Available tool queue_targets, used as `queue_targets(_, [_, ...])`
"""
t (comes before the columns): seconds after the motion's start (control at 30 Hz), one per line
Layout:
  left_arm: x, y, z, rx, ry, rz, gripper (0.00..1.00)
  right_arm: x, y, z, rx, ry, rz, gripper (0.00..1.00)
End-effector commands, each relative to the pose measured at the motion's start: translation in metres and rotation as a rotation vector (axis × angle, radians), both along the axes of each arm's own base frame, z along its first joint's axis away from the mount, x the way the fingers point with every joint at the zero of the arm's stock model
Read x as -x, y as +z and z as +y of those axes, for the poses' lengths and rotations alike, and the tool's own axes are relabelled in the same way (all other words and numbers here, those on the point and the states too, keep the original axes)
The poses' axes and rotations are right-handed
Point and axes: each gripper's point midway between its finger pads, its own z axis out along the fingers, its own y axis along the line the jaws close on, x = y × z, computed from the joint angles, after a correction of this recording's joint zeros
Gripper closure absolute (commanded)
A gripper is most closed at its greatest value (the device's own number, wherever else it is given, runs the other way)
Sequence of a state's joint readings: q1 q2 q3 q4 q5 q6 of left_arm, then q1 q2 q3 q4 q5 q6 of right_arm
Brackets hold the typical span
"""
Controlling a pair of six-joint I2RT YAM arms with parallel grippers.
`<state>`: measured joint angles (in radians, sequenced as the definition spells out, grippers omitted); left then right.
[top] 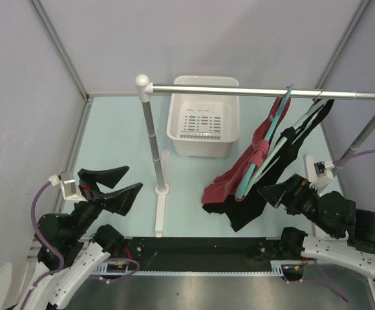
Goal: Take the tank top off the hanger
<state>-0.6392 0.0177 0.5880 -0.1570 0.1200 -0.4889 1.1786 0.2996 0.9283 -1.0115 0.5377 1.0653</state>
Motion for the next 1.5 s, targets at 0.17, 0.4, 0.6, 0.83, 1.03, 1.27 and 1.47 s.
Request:
queue_targets(0.17, [-0.018, -0.019, 0.011, -0.105, 0.105, 0.302, 0.01, 0.000, 0.057, -0.033, 0.025, -0.004, -0.172, 0.00])
queue_targets(0.4, [0.007, 0.006, -0.040, -0.143, -0.215, 0.230, 0.01, -0.005, 0.115, -0.038, 0.102, 0.013, -0.285, 0.00])
queue_targets(0.6, [-0.001, 0.056, -0.098, -0.210, -0.479, 0.266, 0.04, -0.006, 0.144, -0.037, 0.113, 0.033, -0.362, 0.00])
queue_targets(0.83, [-0.015, 0.112, -0.162, -0.209, -0.512, 0.172, 0.05, -0.004, 0.165, -0.029, 0.081, 0.064, -0.407, 0.00])
queue_targets(1.03, [-0.035, 0.142, -0.216, -0.259, -0.491, 0.093, 0.10, -0.002, 0.170, -0.020, 0.091, 0.101, -0.400, 0.00])
queue_targets(1.27, [-0.045, 0.159, -0.265, -0.285, -0.516, 0.058, 0.20, 0.003, 0.175, -0.017, 0.046, 0.127, -0.414, 0.00])
queue_targets(1.47, [-0.038, 0.145, -0.291, -0.325, -0.493, 0.060, 0.25, 0.005, 0.175, -0.017, 0.041, 0.139, -0.412, 0.00])
